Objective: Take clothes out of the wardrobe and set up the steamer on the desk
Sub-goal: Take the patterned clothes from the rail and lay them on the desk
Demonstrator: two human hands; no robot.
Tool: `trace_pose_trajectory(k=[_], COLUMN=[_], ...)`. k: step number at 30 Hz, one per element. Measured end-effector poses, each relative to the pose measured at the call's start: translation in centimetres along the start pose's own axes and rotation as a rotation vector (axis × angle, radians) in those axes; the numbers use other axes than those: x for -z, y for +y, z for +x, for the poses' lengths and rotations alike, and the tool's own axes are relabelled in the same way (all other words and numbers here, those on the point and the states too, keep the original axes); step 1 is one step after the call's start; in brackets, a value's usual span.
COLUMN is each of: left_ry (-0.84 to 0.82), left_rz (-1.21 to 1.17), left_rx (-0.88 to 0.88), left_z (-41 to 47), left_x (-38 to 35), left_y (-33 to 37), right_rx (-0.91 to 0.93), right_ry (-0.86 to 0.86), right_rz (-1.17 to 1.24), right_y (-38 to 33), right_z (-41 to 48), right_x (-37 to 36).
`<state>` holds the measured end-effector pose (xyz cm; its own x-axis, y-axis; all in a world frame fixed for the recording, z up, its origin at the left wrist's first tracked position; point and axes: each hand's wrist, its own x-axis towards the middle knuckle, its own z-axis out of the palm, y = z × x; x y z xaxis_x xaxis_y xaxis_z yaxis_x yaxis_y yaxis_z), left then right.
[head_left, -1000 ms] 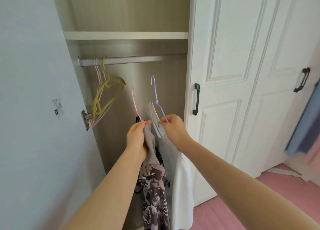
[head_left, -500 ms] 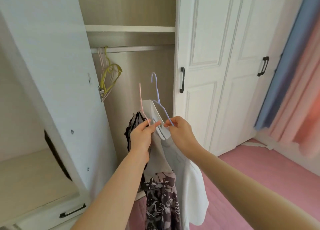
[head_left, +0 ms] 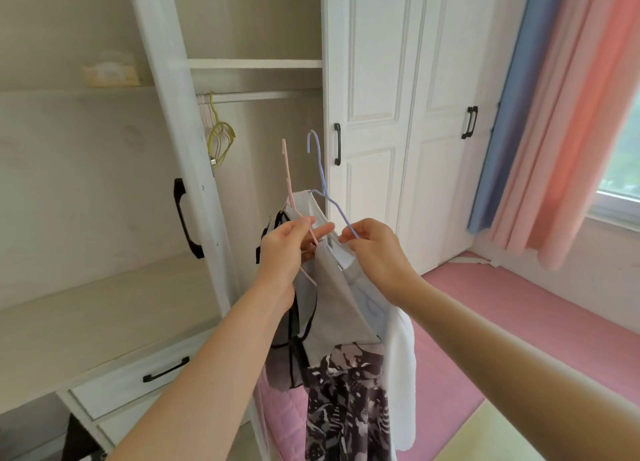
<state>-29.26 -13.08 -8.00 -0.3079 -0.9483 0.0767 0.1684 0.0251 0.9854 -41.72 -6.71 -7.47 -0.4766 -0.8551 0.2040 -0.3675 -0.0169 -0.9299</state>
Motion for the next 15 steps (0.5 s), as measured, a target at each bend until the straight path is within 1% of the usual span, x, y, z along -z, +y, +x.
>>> trace_pose_trajectory(k=[2,4,7,11,15], left_ry=[-0.07,-0.102,-0.115,-0.129,-0.114], left_rz=[-0.071,-0.128,-0.219,-0.475,-0.62], left_rx=[0.032,0.072,0.126,0.214,0.233], left_z=[-2.1,-3.9,-6.7,-10.1,-13.6], left_x=[0.1,0.2,0.2,-0.5,-2.2], left_y=[0.5,0.7,0.6,0.4,0.4], right_rx=[-0.001,-0.009,-0.011,-0.001,0.037], right_ry=[-0.01,-0.017,-0.031,-0.081,-0.154], right_rz=[-0.007,-0.003,-0.016,-0.074,-0.08], right_y=[-0.3,-0.3,-0.3,-0.3,-0.1], right_z=[-1.9,-3.6,-5.7,-7.9,-10.1], right_x=[1.0,2.1,3.9,6.7,10.1])
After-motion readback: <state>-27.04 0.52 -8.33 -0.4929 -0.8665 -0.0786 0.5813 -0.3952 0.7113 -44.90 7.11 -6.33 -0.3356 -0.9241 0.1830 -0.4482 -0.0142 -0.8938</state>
